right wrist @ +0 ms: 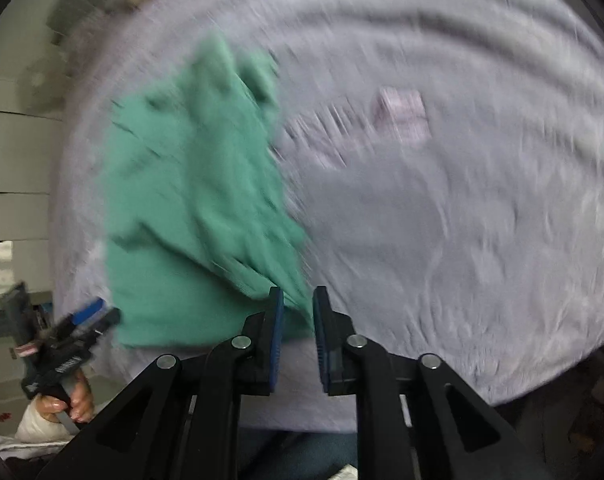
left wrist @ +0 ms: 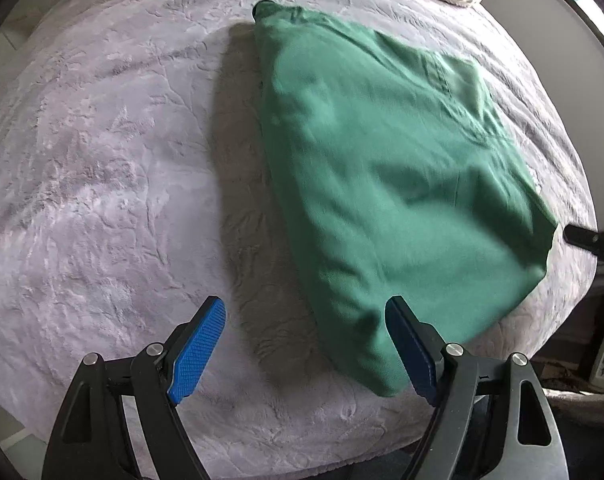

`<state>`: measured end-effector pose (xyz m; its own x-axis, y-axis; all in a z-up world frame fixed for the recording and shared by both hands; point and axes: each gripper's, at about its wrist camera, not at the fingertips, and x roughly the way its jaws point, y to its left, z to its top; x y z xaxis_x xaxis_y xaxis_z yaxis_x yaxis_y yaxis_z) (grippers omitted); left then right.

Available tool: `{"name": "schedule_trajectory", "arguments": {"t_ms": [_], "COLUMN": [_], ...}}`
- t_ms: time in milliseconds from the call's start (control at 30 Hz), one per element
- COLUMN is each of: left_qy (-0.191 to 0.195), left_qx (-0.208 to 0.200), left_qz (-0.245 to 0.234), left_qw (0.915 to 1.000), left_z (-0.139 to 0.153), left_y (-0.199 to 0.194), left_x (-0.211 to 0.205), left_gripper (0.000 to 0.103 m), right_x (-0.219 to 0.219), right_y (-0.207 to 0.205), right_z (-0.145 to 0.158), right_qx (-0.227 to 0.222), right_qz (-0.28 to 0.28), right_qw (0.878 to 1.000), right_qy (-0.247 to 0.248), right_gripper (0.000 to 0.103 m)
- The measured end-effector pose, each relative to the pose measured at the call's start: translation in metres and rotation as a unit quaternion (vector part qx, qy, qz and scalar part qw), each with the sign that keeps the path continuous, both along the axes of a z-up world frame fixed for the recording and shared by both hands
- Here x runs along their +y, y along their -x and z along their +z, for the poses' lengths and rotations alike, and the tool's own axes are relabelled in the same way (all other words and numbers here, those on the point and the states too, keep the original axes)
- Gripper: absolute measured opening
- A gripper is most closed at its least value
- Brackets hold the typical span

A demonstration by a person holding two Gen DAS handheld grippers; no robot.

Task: Fold large clothes

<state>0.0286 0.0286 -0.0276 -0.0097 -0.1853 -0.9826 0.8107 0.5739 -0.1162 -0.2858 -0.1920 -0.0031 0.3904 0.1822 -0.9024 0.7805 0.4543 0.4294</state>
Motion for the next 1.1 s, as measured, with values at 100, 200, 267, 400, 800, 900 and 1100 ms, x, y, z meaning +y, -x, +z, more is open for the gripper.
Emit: {"name": "schedule_trajectory", "arguments": {"t_ms": [100,200,267,400,800,900,1100], "left_qy": [-0.004,-0.002,0.0,-0.003,-0.001,0.005,0.01], "left_qx": [-0.011,-0.024,-0.03,-0.039,-0.052,-0.057,-0.079], "left_qz": [0.001,0.007,0.014,0.033,0.068,0.082,0.083], "left_qw": [0.9999,0.9997,0.9994,0.9987,0.9963,0.995,0.9934], "left_z": [0.006,0.015,0.022,0.034,0.06,0.068,0.083], "left_y": [-0.002,-0.005,-0.008,-0.015,-0.02,-0.023,-0.022], "left_x": [-0.006,-0.011,-0.014,-0.021,-0.034,-0.036,-0.045], "left_gripper": [0.083,0.083,0.083,0.083,0.103,0.103,0.103], "right_x": [0.001,0.003,0.004,0.011,0.008,0.01,0.013], "right_y": [-0.023,-0.041,-0.051,-0.074,-0.104,-0.11,-0.118], "right_z": [0.008,0.009,0.014,0.021,0.053,0.06,0.07], "right_qx": [-0.011,0.01,0.018,0.03,0.07,0.082,0.094], "right_qz": [0.021,0.036,0.048,0.062,0.083,0.085,0.085], "right_qw": [1.0,0.999,0.998,0.997,0.991,0.987,0.982], "right_qy": [0.01,0.014,0.023,0.035,0.082,0.105,0.143], "right_gripper": [0.018,0.018,0.018,0.018,0.065,0.081,0.103]}}
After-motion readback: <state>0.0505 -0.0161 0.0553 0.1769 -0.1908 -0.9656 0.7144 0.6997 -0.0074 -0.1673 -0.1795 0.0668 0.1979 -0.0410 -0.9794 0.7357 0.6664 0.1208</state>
